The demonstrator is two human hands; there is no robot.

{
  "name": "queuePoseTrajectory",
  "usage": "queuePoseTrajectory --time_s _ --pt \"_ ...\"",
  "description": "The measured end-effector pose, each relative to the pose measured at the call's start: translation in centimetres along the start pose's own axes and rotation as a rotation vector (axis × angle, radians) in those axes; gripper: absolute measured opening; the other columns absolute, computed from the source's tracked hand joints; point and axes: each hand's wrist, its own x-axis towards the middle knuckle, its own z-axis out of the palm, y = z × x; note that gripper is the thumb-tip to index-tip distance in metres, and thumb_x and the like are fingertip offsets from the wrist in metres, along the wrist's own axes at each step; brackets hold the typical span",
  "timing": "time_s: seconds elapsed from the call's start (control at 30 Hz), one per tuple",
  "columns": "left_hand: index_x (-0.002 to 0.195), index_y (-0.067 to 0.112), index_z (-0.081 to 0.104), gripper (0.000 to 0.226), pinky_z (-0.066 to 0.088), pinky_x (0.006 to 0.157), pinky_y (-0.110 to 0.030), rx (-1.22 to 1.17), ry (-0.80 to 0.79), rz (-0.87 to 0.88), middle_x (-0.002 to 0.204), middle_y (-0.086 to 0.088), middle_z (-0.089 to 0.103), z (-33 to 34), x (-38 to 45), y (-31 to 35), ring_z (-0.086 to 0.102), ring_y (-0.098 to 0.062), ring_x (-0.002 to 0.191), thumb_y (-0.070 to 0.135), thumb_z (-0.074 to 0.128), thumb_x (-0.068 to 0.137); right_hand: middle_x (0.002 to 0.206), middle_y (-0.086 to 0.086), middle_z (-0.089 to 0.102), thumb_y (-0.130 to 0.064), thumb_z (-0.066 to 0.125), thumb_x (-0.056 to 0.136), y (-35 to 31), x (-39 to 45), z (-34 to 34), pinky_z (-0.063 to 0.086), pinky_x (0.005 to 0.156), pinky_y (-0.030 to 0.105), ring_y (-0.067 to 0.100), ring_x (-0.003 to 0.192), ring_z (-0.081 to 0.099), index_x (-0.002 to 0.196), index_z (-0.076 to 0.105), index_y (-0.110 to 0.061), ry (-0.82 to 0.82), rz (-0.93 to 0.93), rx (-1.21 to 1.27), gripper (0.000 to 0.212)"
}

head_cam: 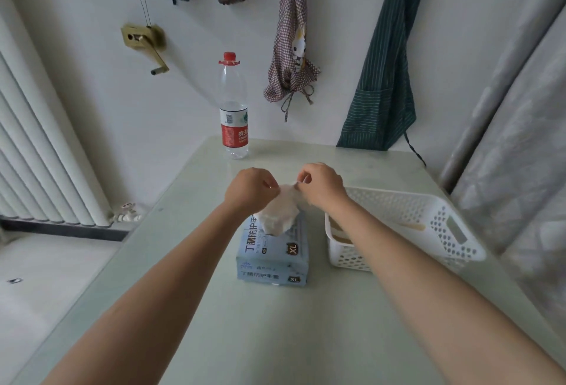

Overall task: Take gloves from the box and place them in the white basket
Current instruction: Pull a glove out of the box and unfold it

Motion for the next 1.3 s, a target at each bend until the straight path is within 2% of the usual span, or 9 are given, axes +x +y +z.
queuePoseTrajectory --time_s 0.2,0.33,0.47,0.67,0.8,0.9,1.0,1.1,1.3 --pt "0.095 0.024 0.068 0.032 0.047 0.069 -0.028 -0.112 0.042 0.028 0.091 0.005 0.062 -0.3 0.0 0.4 0.058 -0.012 0.082 0.047 0.078 0.075 0.091 0.004 0.068 -0.016 0.054 0.092 -0.8 0.3 -1.1 0.049 0.084 0.041 0.025 0.087 0.059 0.081 0.074 -0.009 0.068 -0.052 0.059 0.023" --pt "0.092 0.023 0.072 0.013 0.049 0.07 -0.027 -0.046 0.08 0.011 0.098 0.001 0.067 0.0 0.0 0.4 0.059 -0.014 0.083 0.034 0.073 0.084 0.085 -0.004 0.068 -0.017 0.061 0.091 -1.3 0.5 -1.7 0.05 0.083 0.034 0.02 0.085 0.062 0.086 0.071 -0.017 0.075 -0.072 0.107 0.011" --pt "0.099 0.017 0.077 0.019 0.05 0.077 -0.026 -0.092 0.105 -0.004 0.104 0.002 0.072 -0.2 -0.2 0.3 0.061 -0.013 0.088 0.028 0.063 0.092 0.069 -0.013 0.055 -0.018 0.066 0.086 -1.0 0.4 -2.0 0.05 0.078 0.034 0.015 0.076 0.058 0.083 0.061 -0.022 0.1 -0.05 0.135 0.007" --pt "0.104 0.013 0.077 0.023 0.048 0.078 -0.025 -0.126 0.117 0.01 0.106 -0.002 0.073 -1.3 -0.1 0.8 0.062 -0.013 0.087 0.028 0.063 0.093 0.085 -0.007 0.066 -0.021 0.065 0.089 -0.1 0.0 -2.0 0.051 0.086 0.039 0.016 0.084 0.062 0.082 0.07 -0.02 0.077 -0.052 0.14 0.008" --pt "0.09 0.017 0.077 0.018 0.054 0.074 -0.03 -0.138 0.172 -0.05 0.089 0.003 0.073 -2.6 0.8 1.2 0.063 -0.012 0.076 0.034 0.073 0.085 0.094 -0.003 0.06 -0.024 0.062 0.088 0.3 0.2 -2.5 0.048 0.084 0.035 0.013 0.085 0.056 0.096 0.066 -0.024 0.141 -0.036 0.184 0.009" --pt "0.08 0.018 0.072 0.017 0.052 0.068 -0.029 -0.136 0.189 -0.07 0.071 0.013 0.062 -3.5 1.4 1.9 0.058 -0.009 0.066 0.035 0.076 0.081 0.085 -0.007 0.059 -0.027 0.063 0.088 -0.1 -0.3 -3.5 0.044 0.07 0.026 0.01 0.078 0.055 0.087 0.063 -0.024 0.128 -0.058 0.236 0.003" --pt "0.073 0.019 0.065 0.022 0.049 0.067 -0.03 -0.105 0.181 -0.07 0.065 0.011 0.057 -3.9 1.6 2.7 0.056 -0.013 0.066 0.036 0.071 0.085 0.08 -0.009 0.06 -0.047 0.072 0.081 -1.3 -1.6 -4.2 0.041 0.066 0.022 0.007 0.073 0.055 0.083 0.062 -0.02 -0.079 -0.074 0.383 0.028" --pt "0.07 0.017 0.063 0.025 0.048 0.064 -0.03 -0.207 0.178 -0.099 0.065 0.006 0.06 -3.9 1.8 3.6 0.057 -0.013 0.062 0.034 0.068 0.088 0.09 -0.004 0.059 -0.06 0.079 0.067 -1.7 -2.6 -4.1 0.047 0.07 0.027 0.012 0.08 0.055 0.095 0.057 -0.019 -0.27 -0.049 0.385 0.054" --pt "0.07 0.007 0.064 0.025 0.04 0.049 -0.021 -0.555 0.188 -0.226 0.058 -0.007 0.06 -4.0 1.2 4.6 0.053 -0.014 0.047 0.024 0.066 0.087 0.085 -0.003 0.053 -0.046 0.078 0.075 -2.1 -3.2 -4.1 0.042 0.062 0.025 0.011 0.07 0.049 0.096 0.053 -0.014 -0.091 -0.053 0.429 0.046"
